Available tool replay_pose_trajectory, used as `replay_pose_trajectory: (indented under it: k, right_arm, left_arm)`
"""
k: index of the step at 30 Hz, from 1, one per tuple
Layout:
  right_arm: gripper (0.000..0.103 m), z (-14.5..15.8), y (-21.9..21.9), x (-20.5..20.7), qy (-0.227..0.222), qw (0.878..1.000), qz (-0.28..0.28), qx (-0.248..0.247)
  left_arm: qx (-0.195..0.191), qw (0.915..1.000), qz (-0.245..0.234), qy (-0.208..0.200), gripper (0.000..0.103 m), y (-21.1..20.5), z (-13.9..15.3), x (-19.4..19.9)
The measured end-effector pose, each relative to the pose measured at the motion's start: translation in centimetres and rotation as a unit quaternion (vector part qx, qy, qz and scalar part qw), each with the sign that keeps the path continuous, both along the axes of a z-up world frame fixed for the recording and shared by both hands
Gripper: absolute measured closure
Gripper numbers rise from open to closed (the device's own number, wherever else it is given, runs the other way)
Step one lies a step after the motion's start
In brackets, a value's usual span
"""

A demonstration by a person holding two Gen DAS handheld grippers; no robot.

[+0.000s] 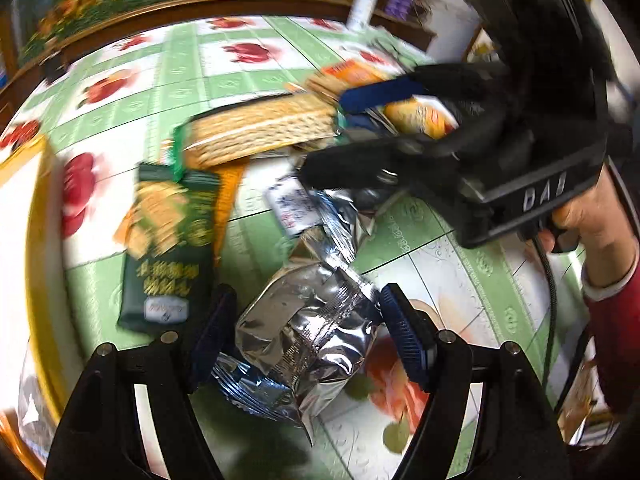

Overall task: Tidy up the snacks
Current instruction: 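Grasp the green-wrapped cracker pack with the right gripper while the left holds the foil bag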

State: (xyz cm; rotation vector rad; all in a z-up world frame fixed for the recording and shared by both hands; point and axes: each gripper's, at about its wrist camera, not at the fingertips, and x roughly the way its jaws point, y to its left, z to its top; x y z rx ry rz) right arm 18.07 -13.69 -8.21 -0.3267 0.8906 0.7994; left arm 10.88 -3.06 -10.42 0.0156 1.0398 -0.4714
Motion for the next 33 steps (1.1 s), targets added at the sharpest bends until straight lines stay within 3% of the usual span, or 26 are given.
replay_pose_trajectory:
  k: [2,5,10,12,13,14,15,21,23,28,32,33]
  right_arm:
    - [0.019,1.3,-0.1,-0.4,-0.040,0.999,-0.003,0.016]
    - [0.016,2.8,0.9,0.3,-0.064,0.996,0.024,0.050]
    - [0.017,-0.5,5.2,3.0,-0.012,0.997,0.069,-0.028]
    - [0.020,-1.9,5.2,3.5,0.001,0.997,0.063,-0.046]
    - [0.027,-2.2,4.8,3.5,0.008,0.998,0.057,-0.041]
    - [0.035,-2.3,4.1,3.6,0.028,0.998,0.050,-0.022]
    - [0.055,-2.5,3.4,3.7,0.050,0.998,0.045,-0.003]
    - [0.056,-2.5,1.3,1.9,0.052,0.998,0.007,0.024]
    - [0.056,-2.1,0.6,1.4,0.052,0.998,-0.009,0.042]
    - [0.056,-0.2,-1.9,0.3,0.060,0.989,-0.052,0.123]
    - [0.056,2.1,-4.6,-1.4,0.069,0.974,-0.073,0.203]
    - [0.056,2.6,-4.9,-2.0,0.067,0.972,-0.074,0.215]
  left_arm:
    - [-0.014,0.9997,0.016,-0.008,0.029,0.8,0.7,-0.1]
    - [-0.019,0.9996,0.021,-0.005,0.029,1.3,0.7,0.3]
    - [-0.027,0.9994,0.007,0.020,0.029,1.6,-0.1,0.4]
    - [-0.030,0.9993,0.000,0.021,0.029,1.9,0.0,0.0]
    - [-0.027,0.9994,-0.004,0.020,0.029,1.7,0.0,-0.1]
    - [-0.024,0.9995,-0.007,0.019,0.029,1.6,0.0,-0.4]
    - [-0.019,0.9996,-0.010,0.016,0.029,1.4,0.0,-0.5]
    - [0.050,0.9971,-0.058,-0.007,0.029,-1.0,-0.3,-0.8]
    - [0.055,0.9956,-0.076,-0.007,0.029,-1.2,-0.4,-0.9]
    - [0.063,0.9941,-0.088,-0.008,0.029,-1.5,-0.5,-1.7]
    - [0.077,0.9924,-0.095,-0.014,0.029,-1.8,-0.4,-2.8]
    - [0.080,0.9924,-0.093,-0.010,0.022,-1.7,-0.5,-2.9]
